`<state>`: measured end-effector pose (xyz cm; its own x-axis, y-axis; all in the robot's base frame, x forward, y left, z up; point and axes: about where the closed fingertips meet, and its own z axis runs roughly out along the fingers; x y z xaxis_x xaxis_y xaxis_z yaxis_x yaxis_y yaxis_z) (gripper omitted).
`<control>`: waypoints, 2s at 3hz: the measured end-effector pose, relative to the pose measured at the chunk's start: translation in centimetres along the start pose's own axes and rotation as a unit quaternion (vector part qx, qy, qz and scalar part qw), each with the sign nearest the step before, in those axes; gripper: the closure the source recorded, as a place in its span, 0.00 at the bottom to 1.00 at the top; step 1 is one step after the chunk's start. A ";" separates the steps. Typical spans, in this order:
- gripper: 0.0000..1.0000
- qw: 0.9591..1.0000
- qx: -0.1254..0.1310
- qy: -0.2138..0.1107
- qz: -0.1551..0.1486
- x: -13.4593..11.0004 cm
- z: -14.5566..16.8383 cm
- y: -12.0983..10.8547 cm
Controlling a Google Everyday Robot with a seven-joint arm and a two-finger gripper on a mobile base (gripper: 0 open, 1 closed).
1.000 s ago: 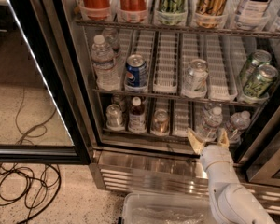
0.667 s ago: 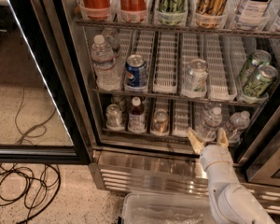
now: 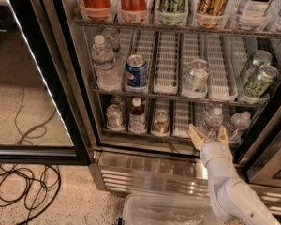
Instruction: Pick water bottle from bottom shelf of fridge
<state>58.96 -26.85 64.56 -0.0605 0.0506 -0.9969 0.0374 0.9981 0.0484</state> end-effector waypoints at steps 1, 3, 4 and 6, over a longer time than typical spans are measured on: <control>0.25 1.000 0.002 0.004 0.008 0.2 0.9 -0.3; 0.25 1.000 0.020 0.008 -0.003 1.5 2.8 -1.4; 0.27 1.000 0.026 -0.004 -0.016 1.7 3.6 -1.3; 0.69 0.999 0.026 -0.006 -0.017 1.7 3.6 -1.3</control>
Offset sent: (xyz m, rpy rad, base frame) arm 0.0299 -0.0193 -0.0174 -0.0079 0.0228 -0.0442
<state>62.37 -28.16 62.62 -0.0512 0.0150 -0.9986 0.0876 0.9961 0.0105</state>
